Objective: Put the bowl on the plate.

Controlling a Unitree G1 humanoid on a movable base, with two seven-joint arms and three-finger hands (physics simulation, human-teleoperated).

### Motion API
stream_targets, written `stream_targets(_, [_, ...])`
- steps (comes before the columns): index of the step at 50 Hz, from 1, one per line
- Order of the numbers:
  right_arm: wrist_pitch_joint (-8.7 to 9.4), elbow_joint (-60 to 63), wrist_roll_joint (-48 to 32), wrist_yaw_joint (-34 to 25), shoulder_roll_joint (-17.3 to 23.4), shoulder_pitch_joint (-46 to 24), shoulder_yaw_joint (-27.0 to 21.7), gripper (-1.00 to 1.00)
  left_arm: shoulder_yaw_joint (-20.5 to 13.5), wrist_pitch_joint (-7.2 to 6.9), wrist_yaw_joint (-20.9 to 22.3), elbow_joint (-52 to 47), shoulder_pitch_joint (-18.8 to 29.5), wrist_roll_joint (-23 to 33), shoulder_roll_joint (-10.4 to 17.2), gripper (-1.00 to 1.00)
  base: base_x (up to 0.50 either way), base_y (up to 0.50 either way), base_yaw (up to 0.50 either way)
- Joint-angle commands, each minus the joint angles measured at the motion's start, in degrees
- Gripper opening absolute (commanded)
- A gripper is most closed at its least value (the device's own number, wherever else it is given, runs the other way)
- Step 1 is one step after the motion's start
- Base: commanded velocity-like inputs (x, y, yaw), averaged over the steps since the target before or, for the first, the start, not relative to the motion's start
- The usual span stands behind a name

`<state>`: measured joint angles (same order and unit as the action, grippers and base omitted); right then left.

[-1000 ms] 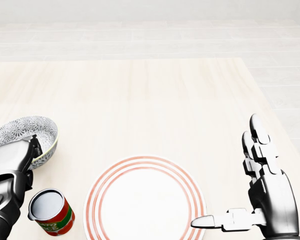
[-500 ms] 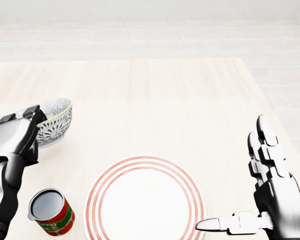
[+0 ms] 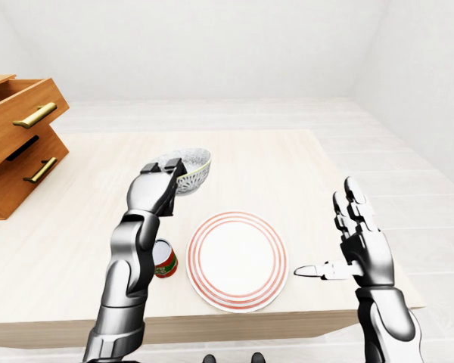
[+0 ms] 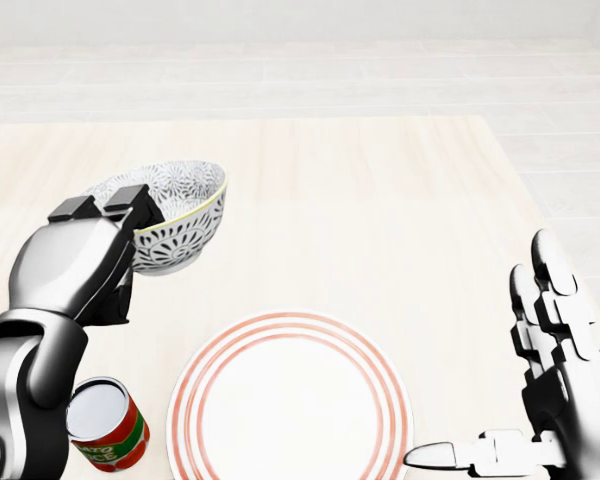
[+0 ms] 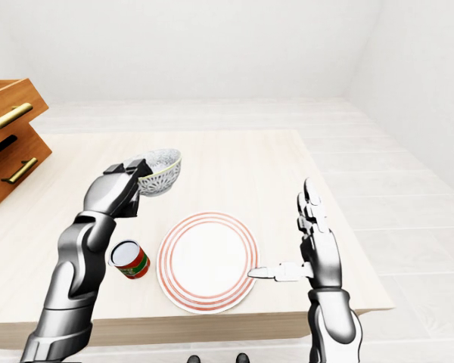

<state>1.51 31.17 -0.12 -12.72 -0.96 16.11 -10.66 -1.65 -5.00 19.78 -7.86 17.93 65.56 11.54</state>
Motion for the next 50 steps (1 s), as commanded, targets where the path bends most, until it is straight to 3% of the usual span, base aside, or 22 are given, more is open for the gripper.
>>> stream_targets(1, [0.1, 0.9, 0.4, -0.8, -0.4, 0.4, -0.9, 1.0, 2.1, 0.0, 4.9, -11.6, -3.3, 6.1, -4.5, -1.0, 0.0, 0.0, 0.0])
stream_targets(14, [1.0, 3.7, 0.5, -1.6, -0.9, 1.4, -1.6, 1.0, 6.8, 0.0, 9.6, -19.7, -6.2, 8.2, -9.9, -1.0, 0.0, 0.0, 0.0])
stream_targets(22, [0.28, 6.1, 3.0, -2.7, -2.0, 3.0, -3.2, 1.0, 10.5, 0.0, 8.4, -20.6, -8.6, 9.2, -12.6, -1.0, 0.0, 0.0, 0.0])
stream_targets(26, [-1.12, 6.6, 3.4, -3.6, -2.6, 4.4, -3.8, 1.0, 13.9, 0.0, 4.7, -20.6, -12.1, 10.3, -13.7, -1.0, 0.0, 0.0, 0.0])
stream_targets(29, [-2.17, 6.3, 3.7, -4.3, -3.1, 4.9, -4.2, 1.0, 16.4, 0.84, 3.7, -21.8, -14.9, 10.5, -14.4, -1.0, 0.0, 0.0, 0.0])
stream_targets(39, [-4.34, 4.5, 4.0, -5.1, -3.7, 5.3, -4.8, 1.0, 23.5, 2.57, -1.5, -23.7, -21.8, 13.6, -14.4, -1.0, 0.0, 0.0, 0.0])
stream_targets(50, [-4.79, 4.0, 4.0, -5.5, -4.0, 5.2, -5.1, 1.0, 28.2, 2.26, -4.2, -26.2, -26.1, 16.1, -12.6, -1.0, 0.0, 0.0, 0.0])
